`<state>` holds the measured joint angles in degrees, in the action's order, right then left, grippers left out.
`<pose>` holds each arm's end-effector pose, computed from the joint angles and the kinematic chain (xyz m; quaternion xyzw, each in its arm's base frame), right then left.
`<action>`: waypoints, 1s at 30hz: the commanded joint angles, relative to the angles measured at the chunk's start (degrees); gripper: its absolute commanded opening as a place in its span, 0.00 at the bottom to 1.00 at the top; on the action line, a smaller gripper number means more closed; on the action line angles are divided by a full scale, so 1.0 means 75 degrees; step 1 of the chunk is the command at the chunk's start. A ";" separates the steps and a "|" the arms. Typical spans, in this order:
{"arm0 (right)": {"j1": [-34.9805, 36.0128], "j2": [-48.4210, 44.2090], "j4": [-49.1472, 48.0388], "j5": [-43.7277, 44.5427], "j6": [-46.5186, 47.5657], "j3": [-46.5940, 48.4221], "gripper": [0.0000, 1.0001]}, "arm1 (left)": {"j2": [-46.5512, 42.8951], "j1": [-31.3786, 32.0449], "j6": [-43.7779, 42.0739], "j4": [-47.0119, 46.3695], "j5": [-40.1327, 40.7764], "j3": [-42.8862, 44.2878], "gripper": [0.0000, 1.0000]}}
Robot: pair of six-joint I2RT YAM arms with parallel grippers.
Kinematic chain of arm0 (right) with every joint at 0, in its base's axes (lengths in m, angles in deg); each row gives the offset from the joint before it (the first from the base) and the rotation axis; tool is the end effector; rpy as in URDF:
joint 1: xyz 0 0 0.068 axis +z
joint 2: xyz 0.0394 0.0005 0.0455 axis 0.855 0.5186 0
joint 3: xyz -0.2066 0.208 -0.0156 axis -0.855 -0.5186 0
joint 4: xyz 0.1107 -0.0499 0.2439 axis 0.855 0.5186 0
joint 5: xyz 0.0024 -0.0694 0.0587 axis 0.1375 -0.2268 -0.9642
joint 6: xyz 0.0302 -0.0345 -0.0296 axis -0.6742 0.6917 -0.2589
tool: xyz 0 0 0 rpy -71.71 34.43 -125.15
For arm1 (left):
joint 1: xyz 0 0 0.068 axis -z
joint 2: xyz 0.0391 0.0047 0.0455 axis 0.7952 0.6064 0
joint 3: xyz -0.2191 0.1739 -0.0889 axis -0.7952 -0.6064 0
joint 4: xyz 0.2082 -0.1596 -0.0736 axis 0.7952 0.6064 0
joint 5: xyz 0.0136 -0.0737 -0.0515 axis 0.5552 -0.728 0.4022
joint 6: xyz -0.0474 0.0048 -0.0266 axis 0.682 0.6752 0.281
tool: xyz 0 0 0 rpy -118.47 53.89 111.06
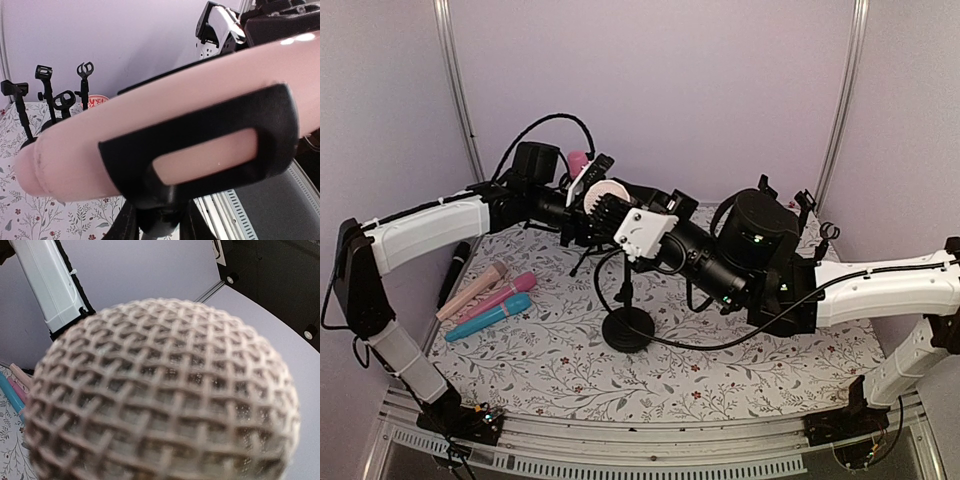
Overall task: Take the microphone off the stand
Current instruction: Remove the microphone from the microphone stand.
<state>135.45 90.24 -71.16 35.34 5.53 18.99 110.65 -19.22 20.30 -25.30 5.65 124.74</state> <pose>0.0996 0.3593 0.4106 -0.4828 0.3812 0.0202 0.7882 0.2944 -0.2346 0.3487 0.5411 0.5454 -0.5396 0.3443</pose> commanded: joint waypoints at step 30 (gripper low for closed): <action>0.1213 -0.0962 -0.1571 -0.0116 -0.0707 0.0390 0.03 | 0.0255 -0.0192 -0.1102 0.1796 0.1188 0.0837 0.83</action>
<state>145.63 82.70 -82.92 30.88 4.68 20.65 115.41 -20.60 17.79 -17.89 14.13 129.68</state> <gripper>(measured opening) 0.352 0.646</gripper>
